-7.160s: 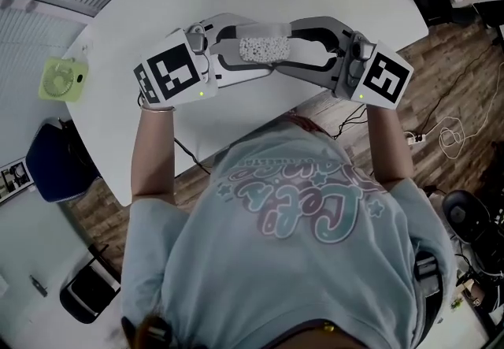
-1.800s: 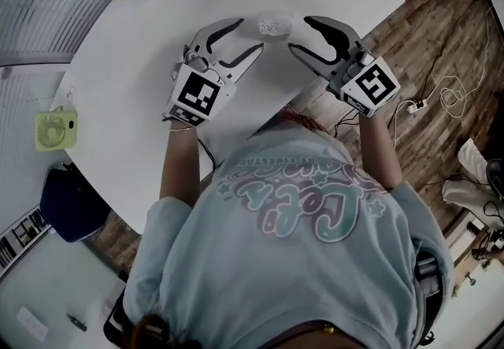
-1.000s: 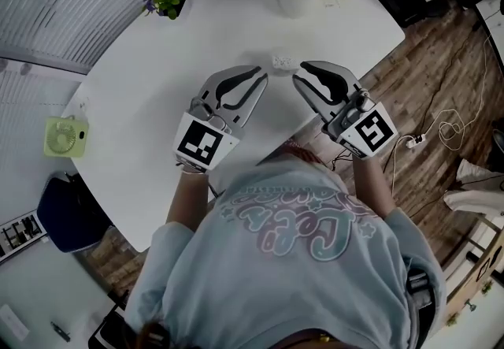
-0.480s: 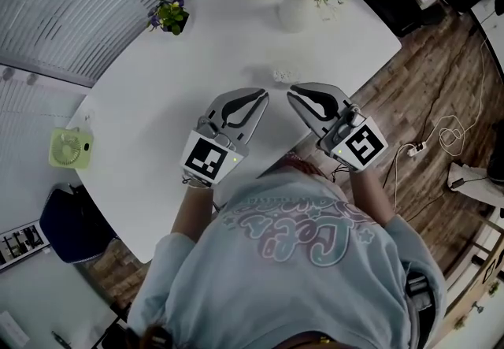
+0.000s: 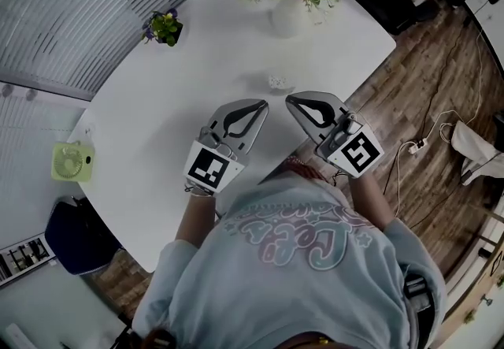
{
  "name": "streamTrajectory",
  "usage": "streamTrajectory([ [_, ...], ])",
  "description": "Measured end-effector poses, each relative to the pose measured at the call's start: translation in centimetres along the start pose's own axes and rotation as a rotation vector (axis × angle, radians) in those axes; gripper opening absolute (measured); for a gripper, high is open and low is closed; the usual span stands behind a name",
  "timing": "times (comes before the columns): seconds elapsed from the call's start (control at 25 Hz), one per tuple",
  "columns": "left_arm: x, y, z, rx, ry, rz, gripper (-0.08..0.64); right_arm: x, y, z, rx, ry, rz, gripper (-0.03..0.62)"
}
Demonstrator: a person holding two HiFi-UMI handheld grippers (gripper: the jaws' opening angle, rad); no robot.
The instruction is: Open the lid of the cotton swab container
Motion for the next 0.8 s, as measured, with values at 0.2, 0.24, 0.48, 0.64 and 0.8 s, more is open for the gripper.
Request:
streamTrajectory([
  [0.2, -0.46, -0.13, 0.28, 0.008, -0.019, 0.006, 0.012, -0.09, -0.21, -0.26, 0.017, -0.009, 0.012, 0.003],
  [0.24, -0.53, -0.13, 0.3, 0.009, -0.022, 0.007, 0.012, -0.04, -0.25, -0.31, 0.021, -0.008, 0.016, 0.003],
  [0.48, -0.75, -0.2, 0.42, 0.009, -0.026, 0.008, 0.012, 0.05, -0.66, -0.5, 0.04, -0.009, 0.022, 0.003],
  [0.64, -0.74, -0.3, 0.48, 0.011, -0.022, 0.006, 0.012, 0.04, -0.75, -0.56, 0.045, -0.002, 0.012, 0.003],
  [0.8, -0.98, -0.25, 0.7, 0.011, -0.03, 0.013, 0.012, 0.04, -1.03, -0.64, 0.047, -0.001, 0.002, 0.003],
])
Point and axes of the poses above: the fingertips, and each gripper's own axes: z forward along the fingers, y to its left, x out of its underside, the point moved 2 cm from there along -z, backward along the fingers, and after that the axes turned 2 degrees about x, right-handed, at the moved point
